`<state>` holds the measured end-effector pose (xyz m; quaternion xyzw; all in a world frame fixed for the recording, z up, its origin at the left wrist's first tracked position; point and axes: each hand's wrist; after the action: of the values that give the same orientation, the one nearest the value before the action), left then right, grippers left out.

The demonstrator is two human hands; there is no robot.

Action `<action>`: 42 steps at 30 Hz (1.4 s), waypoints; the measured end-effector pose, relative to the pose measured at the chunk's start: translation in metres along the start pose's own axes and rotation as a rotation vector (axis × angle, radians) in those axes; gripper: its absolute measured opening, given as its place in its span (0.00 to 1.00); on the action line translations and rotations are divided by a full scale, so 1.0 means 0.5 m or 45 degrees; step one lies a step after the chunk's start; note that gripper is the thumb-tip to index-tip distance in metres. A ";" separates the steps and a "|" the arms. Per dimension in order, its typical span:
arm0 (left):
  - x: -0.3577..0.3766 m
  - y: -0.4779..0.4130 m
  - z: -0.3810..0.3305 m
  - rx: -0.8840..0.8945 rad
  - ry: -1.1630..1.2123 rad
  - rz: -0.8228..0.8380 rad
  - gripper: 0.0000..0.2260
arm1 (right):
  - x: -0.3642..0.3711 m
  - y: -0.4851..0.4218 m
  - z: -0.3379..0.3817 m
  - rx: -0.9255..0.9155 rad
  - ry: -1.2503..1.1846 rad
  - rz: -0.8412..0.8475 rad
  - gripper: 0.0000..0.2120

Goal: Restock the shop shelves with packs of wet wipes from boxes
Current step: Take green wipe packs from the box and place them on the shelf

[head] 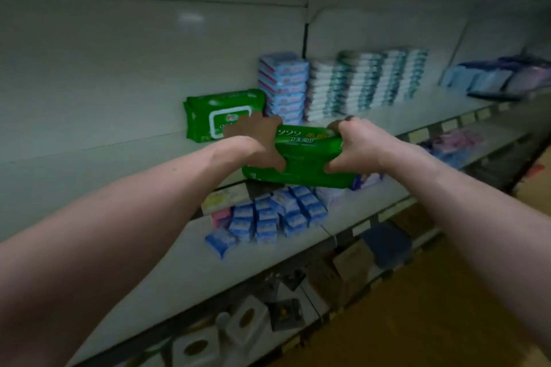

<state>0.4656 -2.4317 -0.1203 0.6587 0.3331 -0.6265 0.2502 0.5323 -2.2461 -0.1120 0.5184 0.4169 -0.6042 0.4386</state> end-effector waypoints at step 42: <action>0.072 -0.090 0.232 -1.212 1.397 -0.096 0.25 | 0.149 -0.421 0.080 -0.101 -0.792 1.013 0.15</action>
<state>0.3550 -2.4843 -0.1623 0.6859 0.6696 -0.0015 0.2849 0.3134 -2.2354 -0.1711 0.4155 0.0593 -0.4999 0.7576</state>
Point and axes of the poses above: each hand's wrist, its own y-axis away from the middle knuckle, its own x-axis out of the palm, z = x × y, and after that the axes turned 14 degrees about x, right-handed
